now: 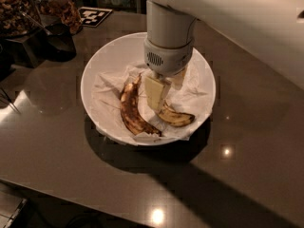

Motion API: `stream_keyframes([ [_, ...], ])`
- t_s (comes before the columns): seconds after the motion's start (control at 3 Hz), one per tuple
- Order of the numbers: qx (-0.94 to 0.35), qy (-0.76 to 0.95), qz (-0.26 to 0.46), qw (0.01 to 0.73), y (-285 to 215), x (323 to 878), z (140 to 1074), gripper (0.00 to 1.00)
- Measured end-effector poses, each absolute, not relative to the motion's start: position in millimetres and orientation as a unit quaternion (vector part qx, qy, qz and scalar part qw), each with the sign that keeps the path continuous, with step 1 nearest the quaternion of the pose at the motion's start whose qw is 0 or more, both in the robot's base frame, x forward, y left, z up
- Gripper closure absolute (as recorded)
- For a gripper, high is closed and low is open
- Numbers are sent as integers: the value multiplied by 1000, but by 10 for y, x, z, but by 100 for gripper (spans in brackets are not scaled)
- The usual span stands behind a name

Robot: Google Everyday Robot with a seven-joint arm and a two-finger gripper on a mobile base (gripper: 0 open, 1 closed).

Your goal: Pick banana from white bowl

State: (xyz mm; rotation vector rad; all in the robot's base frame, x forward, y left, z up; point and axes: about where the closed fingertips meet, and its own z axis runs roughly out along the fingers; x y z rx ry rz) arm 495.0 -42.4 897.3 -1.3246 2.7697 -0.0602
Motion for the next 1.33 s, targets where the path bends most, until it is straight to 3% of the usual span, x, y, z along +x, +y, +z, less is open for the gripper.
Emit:
stream_keyframes([
  [1.33,-413,911,21,-1,-516,4986,8648,49],
])
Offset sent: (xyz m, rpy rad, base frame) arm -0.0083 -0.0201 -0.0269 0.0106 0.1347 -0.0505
